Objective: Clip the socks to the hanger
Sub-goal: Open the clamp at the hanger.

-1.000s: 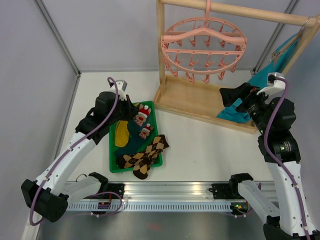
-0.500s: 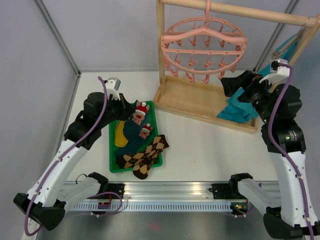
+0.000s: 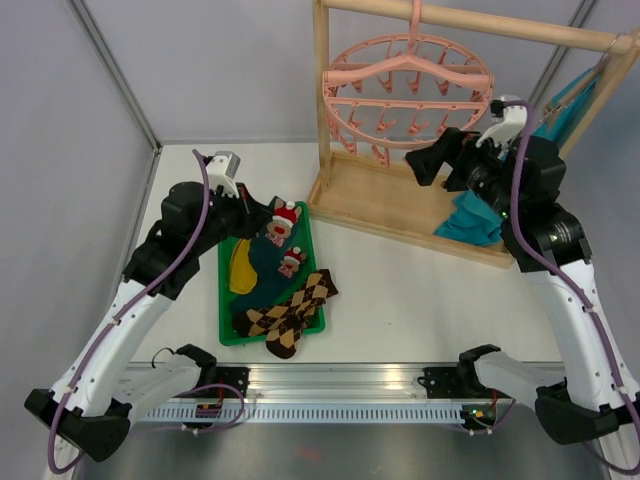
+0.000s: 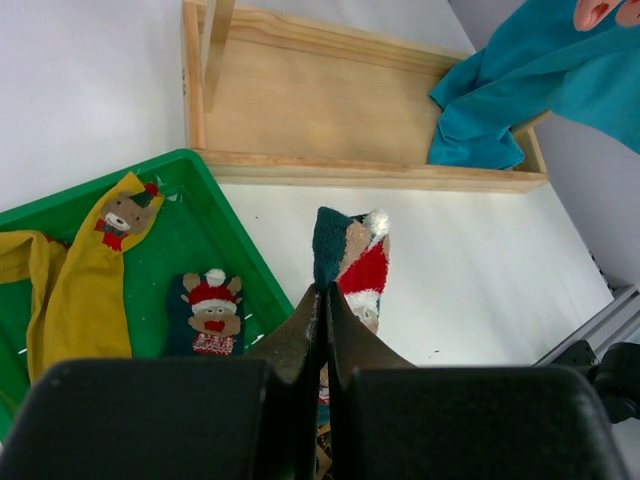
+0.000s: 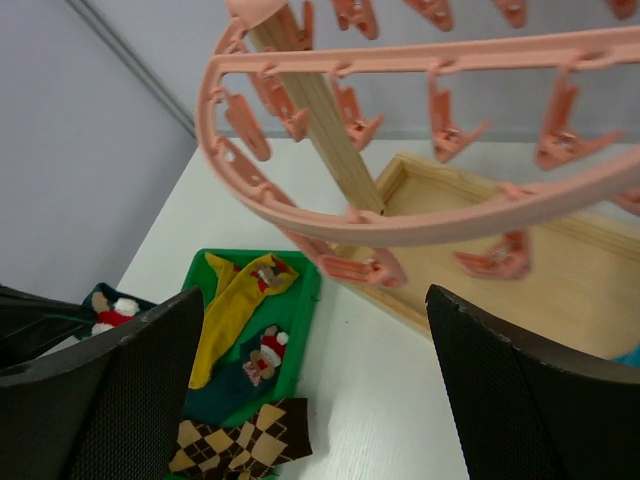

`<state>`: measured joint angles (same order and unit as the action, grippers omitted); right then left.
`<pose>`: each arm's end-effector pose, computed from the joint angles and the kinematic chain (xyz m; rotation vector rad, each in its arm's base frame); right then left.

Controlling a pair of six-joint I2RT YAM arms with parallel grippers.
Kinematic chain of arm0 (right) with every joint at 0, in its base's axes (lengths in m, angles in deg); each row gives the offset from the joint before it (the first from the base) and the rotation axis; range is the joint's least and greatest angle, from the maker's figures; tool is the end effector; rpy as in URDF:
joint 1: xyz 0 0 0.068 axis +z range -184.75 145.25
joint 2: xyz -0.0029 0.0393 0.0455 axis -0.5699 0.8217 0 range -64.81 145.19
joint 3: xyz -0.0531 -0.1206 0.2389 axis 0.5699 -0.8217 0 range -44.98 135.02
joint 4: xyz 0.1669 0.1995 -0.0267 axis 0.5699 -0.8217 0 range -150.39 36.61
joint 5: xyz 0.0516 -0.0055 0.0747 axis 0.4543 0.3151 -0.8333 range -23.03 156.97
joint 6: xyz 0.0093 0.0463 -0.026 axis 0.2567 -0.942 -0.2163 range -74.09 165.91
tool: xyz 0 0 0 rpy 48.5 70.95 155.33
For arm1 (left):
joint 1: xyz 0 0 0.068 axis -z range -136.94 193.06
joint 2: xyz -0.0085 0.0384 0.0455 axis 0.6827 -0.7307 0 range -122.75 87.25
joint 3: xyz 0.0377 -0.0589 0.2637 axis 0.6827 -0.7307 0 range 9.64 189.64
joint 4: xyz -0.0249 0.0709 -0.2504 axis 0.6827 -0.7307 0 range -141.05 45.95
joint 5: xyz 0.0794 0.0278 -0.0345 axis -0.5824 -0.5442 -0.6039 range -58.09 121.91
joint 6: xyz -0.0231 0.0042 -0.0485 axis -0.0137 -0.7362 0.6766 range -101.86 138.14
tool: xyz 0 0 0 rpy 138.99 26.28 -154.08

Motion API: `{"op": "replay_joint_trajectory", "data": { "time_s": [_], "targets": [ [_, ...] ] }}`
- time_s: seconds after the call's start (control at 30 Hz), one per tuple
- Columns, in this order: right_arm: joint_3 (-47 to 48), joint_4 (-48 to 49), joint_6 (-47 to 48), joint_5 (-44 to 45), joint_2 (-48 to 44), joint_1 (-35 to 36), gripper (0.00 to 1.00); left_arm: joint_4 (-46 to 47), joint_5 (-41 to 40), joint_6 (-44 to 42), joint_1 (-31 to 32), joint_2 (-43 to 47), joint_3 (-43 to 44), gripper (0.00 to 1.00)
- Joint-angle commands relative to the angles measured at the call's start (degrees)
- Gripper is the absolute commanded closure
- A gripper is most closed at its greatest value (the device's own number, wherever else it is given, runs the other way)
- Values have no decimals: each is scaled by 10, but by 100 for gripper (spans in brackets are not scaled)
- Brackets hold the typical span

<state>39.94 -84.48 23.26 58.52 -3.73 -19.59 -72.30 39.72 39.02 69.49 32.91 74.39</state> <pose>0.1923 0.0574 0.4848 0.0008 1.7344 0.6148 0.1771 -0.0934 0.3979 0.1899 1.9297 -0.6873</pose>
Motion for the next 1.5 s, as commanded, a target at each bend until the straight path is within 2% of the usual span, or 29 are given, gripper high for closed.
{"op": "replay_joint_trajectory", "data": {
  "time_s": [0.0, 0.1, 0.2, 0.6, 0.63, 0.73, 0.8, 0.97, 1.13, 1.3, 1.47],
  "targets": [
    [60, -11, 37, 106, 27, 85, 2, 26, 12, -18, 1, -4, 32, 98],
    [88, -23, 49, 192, 53, 186, 3, 37, 17, -8, 1, -1, 31, 98],
    [87, -32, 60, 249, 66, 229, 4, 50, 27, -2, 3, -3, 29, 98],
    [47, 10, 103, 309, 88, 266, 15, 109, 46, 21, 2, -11, 20, 98],
    [45, 16, 97, 319, 91, 269, 18, 111, 46, 21, 2, -12, 20, 98],
    [37, 21, 98, 380, 88, 295, 20, 113, 47, 21, 2, -14, 23, 98],
    [31, 23, 109, 391, 82, 301, 20, 108, 49, 19, 2, -17, 31, 98],
    [30, 16, 172, 367, 61, 300, 17, 110, 55, 16, 2, -19, 34, 98],
    [3, 20, 197, 361, 35, 290, 15, 109, 62, 11, 3, -28, 39, 98],
    [-18, 35, 191, 217, 33, 179, 15, 108, 70, 6, 2, -39, 47, 98],
    [-34, 58, 200, 162, 38, 129, 15, 107, 68, -1, 2, -44, 50, 98]
  ]
}}
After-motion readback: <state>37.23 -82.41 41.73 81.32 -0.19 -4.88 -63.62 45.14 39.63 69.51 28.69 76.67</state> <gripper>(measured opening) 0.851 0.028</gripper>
